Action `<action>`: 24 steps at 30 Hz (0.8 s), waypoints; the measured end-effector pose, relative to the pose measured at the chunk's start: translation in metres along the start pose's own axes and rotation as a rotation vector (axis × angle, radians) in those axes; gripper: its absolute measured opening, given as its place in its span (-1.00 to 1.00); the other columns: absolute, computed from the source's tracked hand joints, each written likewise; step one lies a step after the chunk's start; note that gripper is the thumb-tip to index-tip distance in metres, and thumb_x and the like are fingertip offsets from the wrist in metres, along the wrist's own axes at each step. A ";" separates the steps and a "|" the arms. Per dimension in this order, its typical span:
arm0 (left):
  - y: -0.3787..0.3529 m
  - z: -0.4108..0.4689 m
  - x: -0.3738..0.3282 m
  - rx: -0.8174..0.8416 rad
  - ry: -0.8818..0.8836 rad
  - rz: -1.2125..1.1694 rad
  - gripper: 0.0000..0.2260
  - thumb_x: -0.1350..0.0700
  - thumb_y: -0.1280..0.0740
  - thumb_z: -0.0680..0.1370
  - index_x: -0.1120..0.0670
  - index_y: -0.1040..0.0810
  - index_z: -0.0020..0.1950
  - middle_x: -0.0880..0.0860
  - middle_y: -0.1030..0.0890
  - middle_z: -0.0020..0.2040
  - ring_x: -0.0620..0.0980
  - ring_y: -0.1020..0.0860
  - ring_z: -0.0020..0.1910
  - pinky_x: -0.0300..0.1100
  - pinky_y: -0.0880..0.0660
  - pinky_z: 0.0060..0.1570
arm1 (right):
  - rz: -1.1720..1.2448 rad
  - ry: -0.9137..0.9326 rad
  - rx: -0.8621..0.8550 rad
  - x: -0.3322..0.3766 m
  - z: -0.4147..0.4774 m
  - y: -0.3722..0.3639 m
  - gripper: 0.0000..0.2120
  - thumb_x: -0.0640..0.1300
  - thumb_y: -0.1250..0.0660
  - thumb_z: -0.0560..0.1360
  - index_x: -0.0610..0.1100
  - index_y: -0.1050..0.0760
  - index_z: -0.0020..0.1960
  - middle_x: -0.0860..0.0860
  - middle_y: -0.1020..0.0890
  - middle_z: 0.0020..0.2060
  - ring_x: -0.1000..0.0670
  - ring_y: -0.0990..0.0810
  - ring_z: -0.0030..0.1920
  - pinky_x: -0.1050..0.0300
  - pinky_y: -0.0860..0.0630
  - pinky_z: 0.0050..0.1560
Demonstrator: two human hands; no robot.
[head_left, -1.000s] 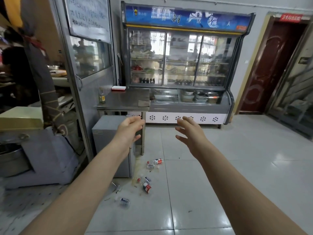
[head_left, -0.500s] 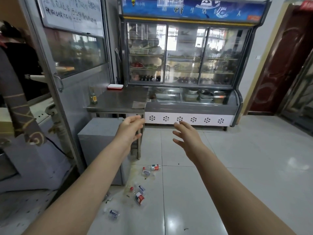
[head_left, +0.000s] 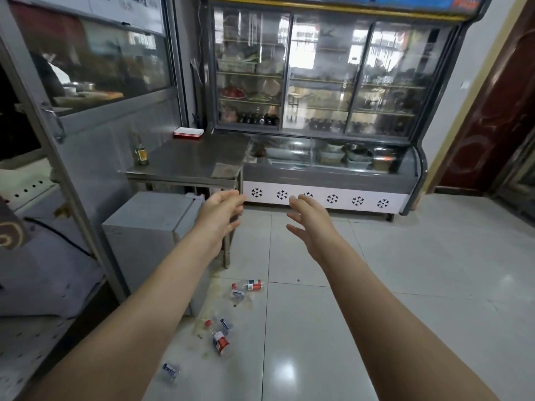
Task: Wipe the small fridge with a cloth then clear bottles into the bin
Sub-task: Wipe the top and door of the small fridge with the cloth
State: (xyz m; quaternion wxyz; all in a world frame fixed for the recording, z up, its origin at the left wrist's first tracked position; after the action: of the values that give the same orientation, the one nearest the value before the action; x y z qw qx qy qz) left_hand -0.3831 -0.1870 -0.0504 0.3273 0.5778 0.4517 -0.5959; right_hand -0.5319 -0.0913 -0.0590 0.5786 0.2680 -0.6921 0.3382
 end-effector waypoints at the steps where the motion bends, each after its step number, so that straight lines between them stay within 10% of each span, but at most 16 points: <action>1: -0.004 0.013 0.003 0.002 0.004 0.000 -0.91 0.14 -0.33 0.52 0.02 -0.52 0.01 0.02 -0.57 -0.04 -0.04 -0.55 0.04 -0.18 -0.48 -0.08 | -0.003 -0.001 -0.002 -0.001 0.012 0.002 -0.47 -0.07 -0.29 0.54 -0.15 -0.22 0.45 -0.05 -0.44 0.30 0.00 -0.48 0.19 0.00 -0.47 0.21; 24: -0.097 0.342 0.006 -0.042 0.027 -0.018 -0.93 0.14 -0.31 0.53 0.02 -0.51 -0.01 0.04 -0.56 -0.02 -0.03 -0.53 0.06 -0.07 -0.45 0.13 | -0.050 -0.056 0.027 0.013 0.374 -0.004 -0.48 -0.08 -0.30 0.53 -0.13 -0.24 0.44 -0.05 -0.46 0.28 -0.03 -0.48 0.23 0.06 -0.46 0.13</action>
State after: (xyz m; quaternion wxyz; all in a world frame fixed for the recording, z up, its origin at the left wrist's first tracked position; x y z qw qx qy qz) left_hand -0.6061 -0.4630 -0.0666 0.3279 0.5748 0.4734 -0.5814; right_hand -0.7628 -0.3851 -0.0835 0.5634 0.3022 -0.6967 0.3252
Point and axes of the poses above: each hand's wrist, its own z-axis towards the middle knuckle, its own y-axis out of the back of the hand, x = y × z, the point moved 3 cm from there along z, towards the middle knuckle
